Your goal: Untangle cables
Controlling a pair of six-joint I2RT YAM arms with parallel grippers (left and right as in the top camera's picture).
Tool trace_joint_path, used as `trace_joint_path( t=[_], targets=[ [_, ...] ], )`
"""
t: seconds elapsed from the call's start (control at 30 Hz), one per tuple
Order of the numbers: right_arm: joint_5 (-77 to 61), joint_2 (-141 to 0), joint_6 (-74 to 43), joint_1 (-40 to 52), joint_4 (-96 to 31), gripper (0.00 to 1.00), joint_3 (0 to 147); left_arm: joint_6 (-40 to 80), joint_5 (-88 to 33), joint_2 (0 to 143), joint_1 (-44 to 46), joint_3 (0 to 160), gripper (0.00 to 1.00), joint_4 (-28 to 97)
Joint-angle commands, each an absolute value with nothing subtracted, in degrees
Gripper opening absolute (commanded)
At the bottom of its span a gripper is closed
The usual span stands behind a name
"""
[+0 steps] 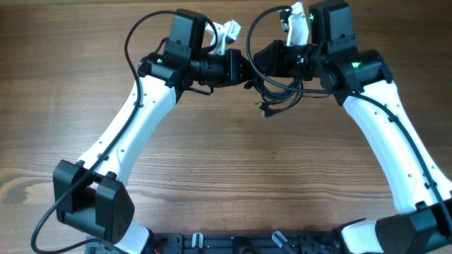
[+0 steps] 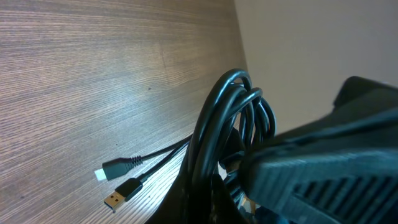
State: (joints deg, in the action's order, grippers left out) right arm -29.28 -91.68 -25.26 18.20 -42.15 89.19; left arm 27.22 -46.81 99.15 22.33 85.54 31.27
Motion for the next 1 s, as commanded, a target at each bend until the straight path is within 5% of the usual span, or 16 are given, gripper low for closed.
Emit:
trace_joint_path(
  t=[0.0, 0.8, 0.97],
  targets=[
    [-27.9, -92.4, -27.1, 18.5, -42.8, 0.04, 90.3, 27.9, -47.5, 98.2, 22.0, 86.3, 0.04, 31.0],
    [-1.0, -92.5, -27.0, 17.7, -53.8, 0.04, 90.3, 27.9, -48.5, 98.2, 22.0, 86.3, 0.04, 31.0],
    [-8.9, -91.5, -19.3, 17.7, -51.1, 0.04, 90.7, 23.4, -48.5, 98.2, 22.0, 86.3, 0.04, 31.0]
  ],
)
